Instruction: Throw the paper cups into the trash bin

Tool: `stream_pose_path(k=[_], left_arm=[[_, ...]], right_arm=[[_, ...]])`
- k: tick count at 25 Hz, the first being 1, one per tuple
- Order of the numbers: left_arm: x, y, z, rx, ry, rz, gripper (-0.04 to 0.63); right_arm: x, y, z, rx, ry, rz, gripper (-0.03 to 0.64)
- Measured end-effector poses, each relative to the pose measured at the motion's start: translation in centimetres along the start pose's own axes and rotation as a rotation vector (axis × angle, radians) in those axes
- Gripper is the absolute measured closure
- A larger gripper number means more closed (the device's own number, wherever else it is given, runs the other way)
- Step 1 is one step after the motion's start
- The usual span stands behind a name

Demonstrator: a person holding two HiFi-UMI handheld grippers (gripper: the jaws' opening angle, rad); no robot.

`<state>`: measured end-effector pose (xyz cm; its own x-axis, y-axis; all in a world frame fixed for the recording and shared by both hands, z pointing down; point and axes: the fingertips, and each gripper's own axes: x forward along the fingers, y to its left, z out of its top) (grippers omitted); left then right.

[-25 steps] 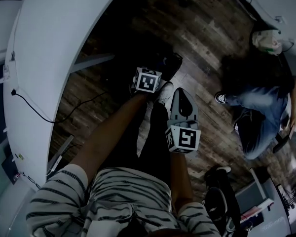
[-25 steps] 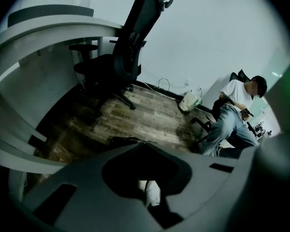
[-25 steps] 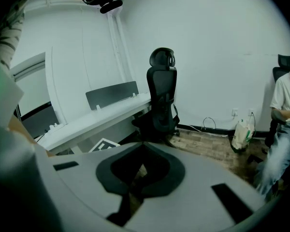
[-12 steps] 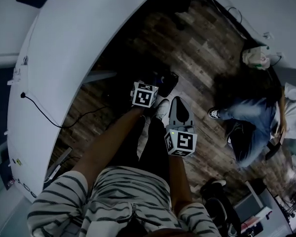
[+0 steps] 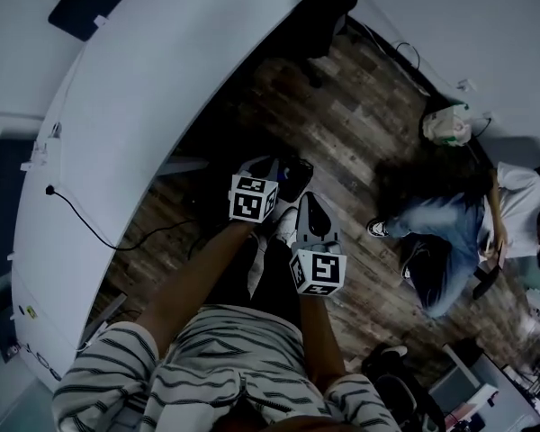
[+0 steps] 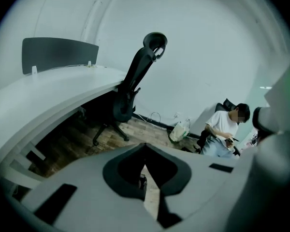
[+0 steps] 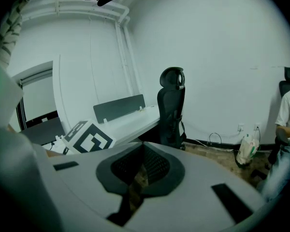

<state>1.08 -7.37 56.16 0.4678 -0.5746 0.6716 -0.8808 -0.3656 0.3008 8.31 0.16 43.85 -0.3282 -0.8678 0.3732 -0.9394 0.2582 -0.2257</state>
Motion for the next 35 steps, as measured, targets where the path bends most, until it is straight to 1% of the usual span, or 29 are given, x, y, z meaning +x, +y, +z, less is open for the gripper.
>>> stream_pose_path(k=[2,7,15,20,30,35], left_arm=[[-1.2,-0.8,1.1,-0.01,-0.03,-0.016,0.572],[-3.4,-2.1,4.1,0.008,-0.089,-0.035,0.572],[-7.7,-4.6,8.4,0.06,-0.186,-0.063,0.572],[-10.6,-5.2,11.4,0.087,-0.261,-0.076,0.572],[-15.8,-6.7,14.3,0.127,-0.368,-0.096,0.572],[-18.0,-7.1,15.4,0.148,-0.413,-0.11,0.572]], right_arm=[[-0.4,-0.1,1.0,-0.002,-0.011,-0.002,0.606],[-0.9,-0.7,3.3,-0.001,-0.044,-0.011,0.606],[-2.5,-1.0,7.0,-0.029,-0.085,-0.013,0.606],[-3.1,-0.5,9.5,-0.045,-0.116,-0.011,0.606],[-4.0,1.4,14.0,-0.11,-0.175,0.028,0.606],[-4.2,2.3,15.3,-0.13,-0.198,0.026,0.606]])
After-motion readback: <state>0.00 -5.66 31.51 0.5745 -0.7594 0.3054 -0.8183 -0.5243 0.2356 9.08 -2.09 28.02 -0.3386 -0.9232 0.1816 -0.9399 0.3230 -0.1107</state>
